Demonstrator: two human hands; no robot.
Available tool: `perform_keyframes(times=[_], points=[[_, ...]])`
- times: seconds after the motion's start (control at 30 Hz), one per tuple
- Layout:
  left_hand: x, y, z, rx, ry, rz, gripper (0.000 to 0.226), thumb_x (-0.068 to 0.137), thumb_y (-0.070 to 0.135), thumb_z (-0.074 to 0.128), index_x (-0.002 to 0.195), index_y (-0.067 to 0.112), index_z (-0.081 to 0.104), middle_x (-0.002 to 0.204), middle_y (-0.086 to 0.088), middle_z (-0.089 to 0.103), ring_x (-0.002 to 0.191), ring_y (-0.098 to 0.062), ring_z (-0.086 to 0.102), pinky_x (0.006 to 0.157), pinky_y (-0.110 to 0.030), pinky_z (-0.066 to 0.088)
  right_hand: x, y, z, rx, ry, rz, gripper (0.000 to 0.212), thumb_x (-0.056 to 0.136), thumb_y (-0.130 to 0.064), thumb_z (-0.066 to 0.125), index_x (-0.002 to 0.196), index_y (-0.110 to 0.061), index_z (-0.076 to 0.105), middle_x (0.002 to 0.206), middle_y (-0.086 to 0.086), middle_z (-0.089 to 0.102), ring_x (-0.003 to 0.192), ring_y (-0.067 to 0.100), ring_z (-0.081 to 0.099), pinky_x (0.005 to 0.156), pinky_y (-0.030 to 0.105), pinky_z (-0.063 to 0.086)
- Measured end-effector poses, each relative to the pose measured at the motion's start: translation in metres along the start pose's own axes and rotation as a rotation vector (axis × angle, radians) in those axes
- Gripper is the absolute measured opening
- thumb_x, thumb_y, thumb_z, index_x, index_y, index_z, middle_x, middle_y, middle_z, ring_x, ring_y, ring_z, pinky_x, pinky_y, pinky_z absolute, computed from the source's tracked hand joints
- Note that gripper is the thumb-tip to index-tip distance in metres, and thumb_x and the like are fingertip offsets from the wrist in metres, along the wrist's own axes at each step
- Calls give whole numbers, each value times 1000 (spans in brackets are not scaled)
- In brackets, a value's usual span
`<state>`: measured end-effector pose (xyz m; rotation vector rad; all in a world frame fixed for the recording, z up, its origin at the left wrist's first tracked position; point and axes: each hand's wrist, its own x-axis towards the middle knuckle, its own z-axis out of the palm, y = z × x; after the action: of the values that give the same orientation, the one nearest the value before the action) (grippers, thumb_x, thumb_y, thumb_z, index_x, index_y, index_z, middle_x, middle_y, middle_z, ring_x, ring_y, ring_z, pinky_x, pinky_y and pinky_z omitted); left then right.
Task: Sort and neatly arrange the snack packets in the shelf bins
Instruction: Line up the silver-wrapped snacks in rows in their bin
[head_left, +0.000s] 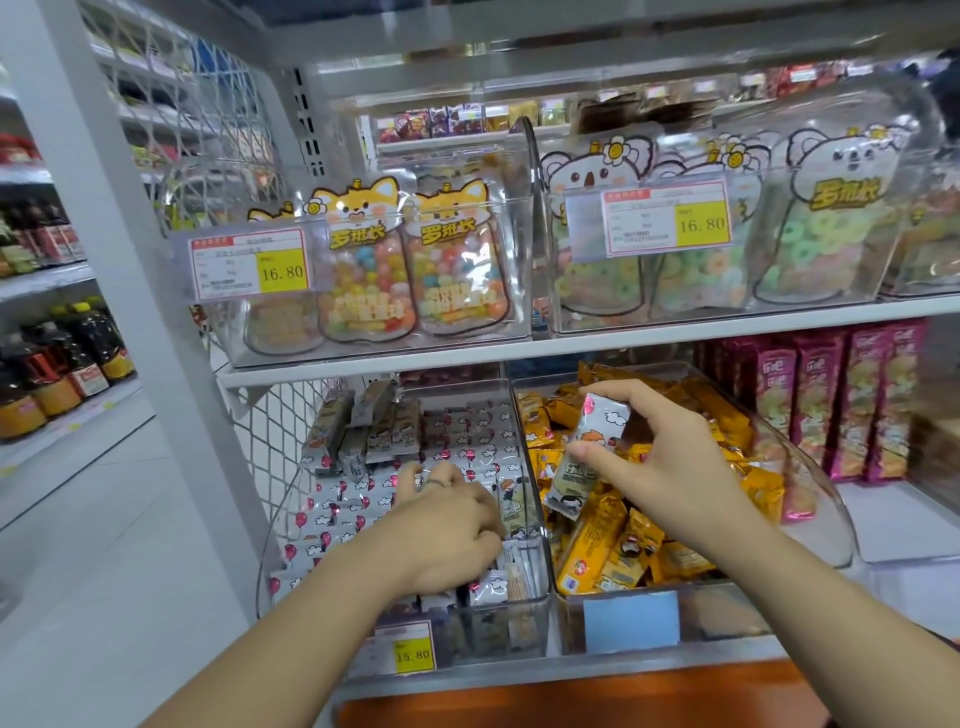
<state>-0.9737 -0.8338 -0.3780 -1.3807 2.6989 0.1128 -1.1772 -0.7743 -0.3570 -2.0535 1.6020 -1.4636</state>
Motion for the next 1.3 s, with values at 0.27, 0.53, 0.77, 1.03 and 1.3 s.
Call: perform_keyframes(times=[0.27,0.53,0.77,1.03,1.3], points=[[2,10,1,3,-74,99,21,90,36,54,104,28,68,101,14,65,111,-8,46,110,-53,-9,0,-1,-4,7,13,2,40,79,-29,73,109,-41,50,104,-35,49,99,-30,39,79,-8,27],[13,24,1,189,-270,103,34,93,15,44,113,35,63,116,4,64,115,-17,49,111,-50,2,-2,-1,-8,32,17,6,38,78,-24,74,107,-36,52,96,-27,55,91,-24,47,74,-4,34],[31,29,10,401,-564,93,67,92,1,31,144,42,27,156,0,22,145,-28,1,107,-65,-14,-3,0,-9,26,2,22,38,78,-24,74,105,-37,51,93,-24,57,86,-22,49,73,-4,35],[38,35,9,409,-655,53,73,91,-5,36,147,40,20,157,6,17,145,-27,2,103,-70,-13,-6,2,-7,15,-18,40,39,78,-25,74,107,-37,51,95,-23,58,89,-11,54,72,-3,36],[36,36,15,311,-510,-18,57,92,3,35,139,34,40,150,0,34,144,-29,13,99,-71,-20,-8,0,-8,18,-15,52,38,78,-26,73,107,-37,52,96,-21,60,91,-6,55,73,1,38]])
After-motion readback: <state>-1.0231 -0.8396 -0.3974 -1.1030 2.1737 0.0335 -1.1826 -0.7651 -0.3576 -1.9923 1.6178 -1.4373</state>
